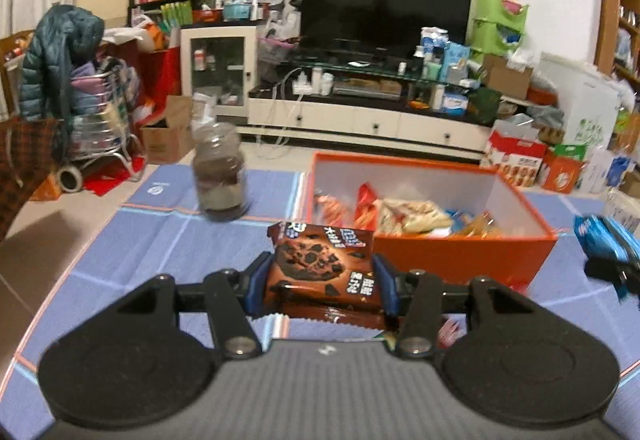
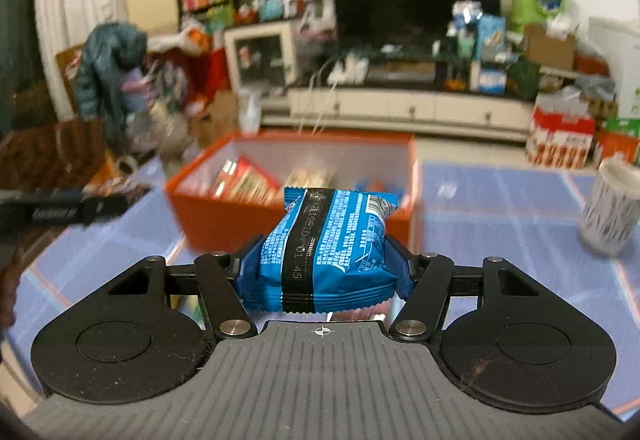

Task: Organize snacks
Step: 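Lift both held packets over the orange box and open both tools, then grasp the red-striped wafer packet with left tool while right tool grasps the blue cookie packet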

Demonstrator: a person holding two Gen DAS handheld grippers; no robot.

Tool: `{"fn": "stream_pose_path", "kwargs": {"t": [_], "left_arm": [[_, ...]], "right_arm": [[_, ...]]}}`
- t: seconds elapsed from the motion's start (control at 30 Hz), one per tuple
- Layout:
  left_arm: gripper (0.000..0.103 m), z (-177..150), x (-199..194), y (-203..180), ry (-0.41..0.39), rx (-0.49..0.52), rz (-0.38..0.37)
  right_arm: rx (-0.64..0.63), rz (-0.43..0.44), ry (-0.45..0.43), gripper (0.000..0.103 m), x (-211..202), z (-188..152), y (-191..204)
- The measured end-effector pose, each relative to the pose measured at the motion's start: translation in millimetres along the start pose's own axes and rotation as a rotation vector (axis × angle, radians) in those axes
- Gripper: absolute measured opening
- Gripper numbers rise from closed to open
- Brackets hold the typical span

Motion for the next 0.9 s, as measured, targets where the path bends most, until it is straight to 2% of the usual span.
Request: {"fn": "stream_pose_path", "kwargs": {"t": [0.17,0.4,0.43,0.47,0.5,0.6,0.67,0.7,0.9], "left_arm": [[0.051,22.7,17.0,-4.6,-0.013,-0.003,-0.023],[0.051,64.8,72.0,-18.3,-0.030,0.017,0.018],[0.053,68.8,83.5,-21.0,-0.029,0.027,0.031],[0.062,70.8,92.5,-21.4,-0.025,0.030,0.040],[0.067,71.9,99.6,-21.3,-0.016,0.026,0.052],[0.072,66.0,82.1,-18.4,-0.034,0.019,0.032],[0.075,56.8,64.2,-14.5,-0.047,0.024,0.025],[0.076,48.0,52.0,-11.1,-0.043,0.019,0.014],[0.086,-8.3,-3.3,-5.1,-0.022,-0.006,-0.017]], "right_arm": [[0.041,-0.010,-0.025,0.052,17.9,33.2,-14.7],[0.039,0.000,-0.028,0.052,76.0,71.6,-3.0],[0.037,-0.010,-0.028,0.053,87.8,77.6,-0.2],[0.039,-0.016,-0.024,0.053,98.9,82.1,1.5],[0.047,-0.019,-0.013,0.054,109.0,85.5,1.5],[0.092,0.001,0.019,0.056,109.4,88.9,-3.8],[0.074,0.007,-0.024,0.067,83.2,80.3,-6.9],[0.060,-0.002,-0.037,0.069,68.0,71.3,-8.0],[0.085,-0.082,0.008,0.071,-14.7,-28.2,-24.8]]}}
Point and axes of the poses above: each gripper's, at about its wrist camera, not at the fingertips, and x roughly the way its jaws point, y to its left, z to its top, the point moved 1 cm from there along x, roughly the way its jaws point, and after that the axes turned 5 degrees about x, right-handed, at the moved point
